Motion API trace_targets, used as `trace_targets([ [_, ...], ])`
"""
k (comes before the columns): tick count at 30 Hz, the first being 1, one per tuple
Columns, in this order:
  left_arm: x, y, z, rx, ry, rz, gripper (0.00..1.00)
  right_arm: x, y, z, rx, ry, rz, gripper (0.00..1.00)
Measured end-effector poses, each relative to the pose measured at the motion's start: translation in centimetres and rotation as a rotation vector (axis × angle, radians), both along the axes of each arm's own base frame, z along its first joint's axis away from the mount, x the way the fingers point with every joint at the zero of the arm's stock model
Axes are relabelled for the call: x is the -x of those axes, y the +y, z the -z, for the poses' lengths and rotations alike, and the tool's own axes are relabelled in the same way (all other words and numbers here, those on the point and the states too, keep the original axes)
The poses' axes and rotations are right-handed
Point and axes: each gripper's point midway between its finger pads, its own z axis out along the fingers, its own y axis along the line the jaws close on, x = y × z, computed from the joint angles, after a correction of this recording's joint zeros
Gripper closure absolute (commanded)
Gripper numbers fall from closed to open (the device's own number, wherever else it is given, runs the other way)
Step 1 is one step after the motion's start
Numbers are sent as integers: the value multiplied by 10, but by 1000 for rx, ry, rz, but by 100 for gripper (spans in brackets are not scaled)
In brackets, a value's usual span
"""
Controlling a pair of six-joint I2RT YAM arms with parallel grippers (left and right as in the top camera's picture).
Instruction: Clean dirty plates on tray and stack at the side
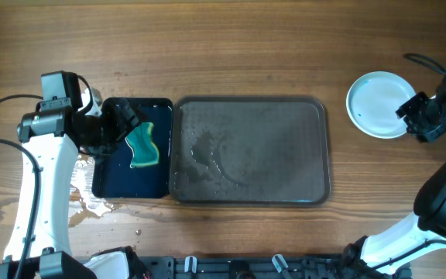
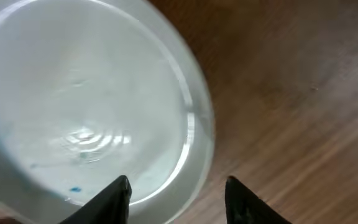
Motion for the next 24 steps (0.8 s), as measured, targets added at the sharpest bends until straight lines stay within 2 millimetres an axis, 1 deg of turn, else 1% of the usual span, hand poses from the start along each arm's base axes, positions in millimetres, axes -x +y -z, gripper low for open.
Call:
trace_targets([
  [2, 0, 4, 2, -25, 5, -8, 0, -13, 7, -10, -39, -53, -54, 26],
  [3, 1, 9, 3, -50, 10, -16, 0, -24, 12, -20, -68, -105, -94, 7],
  [4, 2, 14, 5, -80, 16, -25, 0, -33, 18, -29, -88, -143, -137, 1],
  [5, 2, 16, 5, -94, 20, -29, 0, -40, 23, -37, -94, -173, -183, 1],
  [7, 1, 21, 6, -128, 12, -13, 0, -57, 43, -68, -67, -264, -306, 1],
  [9, -2, 25, 6, -164, -9, 22, 0, -73, 73, -122, 26, -407, -466, 0],
  [10, -5, 27, 5, -187, -30, 43, 0, -78, 91, -158, 96, -502, -560, 1],
  [11, -13, 30, 2, -219, -73, 79, 0, -81, 109, -198, 178, -607, -656, 1],
  [12, -20, 32, -1, -247, -110, 116, 0, -79, 125, -232, 250, -697, -727, 0],
  [13, -24, 33, -2, -263, -133, 134, 0, -75, 135, -257, 301, -761, -769, 1],
  [14, -28, 34, -4, -277, -155, 150, 0, -67, 147, -289, 369, -847, -818, 1],
  [15, -34, 35, -7, -303, -195, 193, 0, -54, 158, -320, 441, -923, -865, 0],
  [16, -39, 34, -10, -310, -225, 218, 0, -41, 163, -341, 497, -974, -894, 1],
  [18, -43, 29, -13, -299, -258, 255, 0, -10, 170, -378, 610, -1053, -935, 1],
  [19, -43, 27, -13, -294, -263, 265, 0, 7, 173, -392, 659, -1083, -950, 0],
  [20, -43, 26, -14, -289, -266, 273, 0, 29, 177, -408, 716, -1117, -964, 0],
  [21, -43, 25, -14, -285, -266, 276, 0, 46, 180, -417, 746, -1135, -971, 0],
  [22, -43, 24, -14, -283, -267, 278, 0, 70, 184, -426, 790, -1154, -984, 0],
  [24, -43, 24, -14, -284, -269, 280, 0, 96, 188, -431, 825, -1163, -999, 1],
])
